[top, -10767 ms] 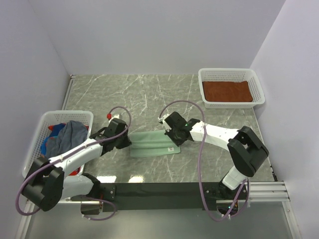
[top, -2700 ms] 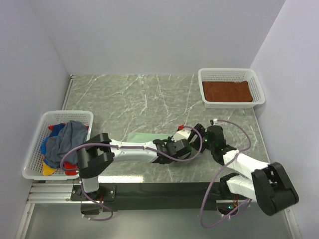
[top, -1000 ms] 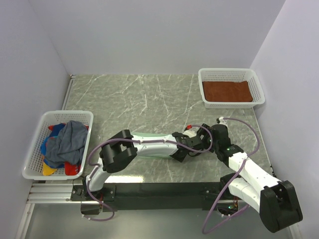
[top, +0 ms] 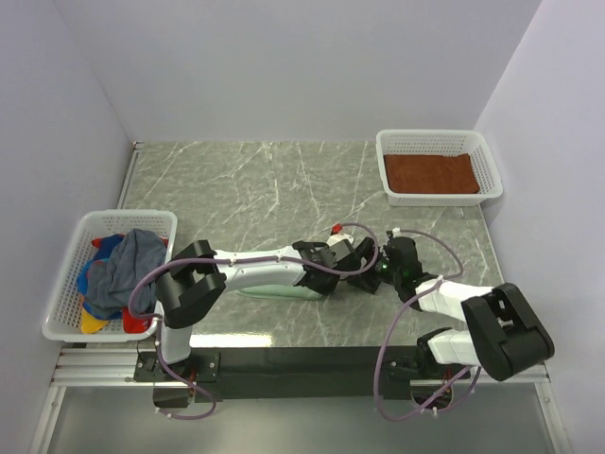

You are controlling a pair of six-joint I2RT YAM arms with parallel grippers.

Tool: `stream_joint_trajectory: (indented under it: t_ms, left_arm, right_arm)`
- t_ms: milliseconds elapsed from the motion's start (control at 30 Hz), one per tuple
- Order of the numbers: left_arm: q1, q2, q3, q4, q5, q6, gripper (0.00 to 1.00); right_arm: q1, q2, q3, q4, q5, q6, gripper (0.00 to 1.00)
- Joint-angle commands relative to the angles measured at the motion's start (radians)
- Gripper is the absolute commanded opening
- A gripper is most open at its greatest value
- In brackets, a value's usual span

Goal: Fold and stack the towels
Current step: Neatly place the folded towel into the bin

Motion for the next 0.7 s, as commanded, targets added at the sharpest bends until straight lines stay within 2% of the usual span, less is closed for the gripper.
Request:
stream_joint_trajectory:
  t_ms: [0, 200, 500, 667]
  left_arm:
    - [0.001, -0.059, -0.015, 0.044, 0.021, 0.000, 0.01]
    - [0.005, -0.076, -0.009, 0.037, 0.010, -0.003, 0.01]
    - [0.006, -0.107, -0.019, 0.045, -0.002, -0.014, 0.01]
    - [0.006, -0.108, -0.027, 0.059, 0.005, -0.023, 0.01]
  right_arm:
    - [0.047, 0.060, 0.005, 0.115, -0.013, 0.090, 0.86]
    - [0.121, 0.143, 0.051, 0.129, 0.039, 0.152, 0.86]
    - [0.150, 0.339, 0.032, 0.373, -0.024, 0.290, 0.86]
    - [0.165, 0.405, 0.051, 0.422, -0.030, 0.318, 0.86]
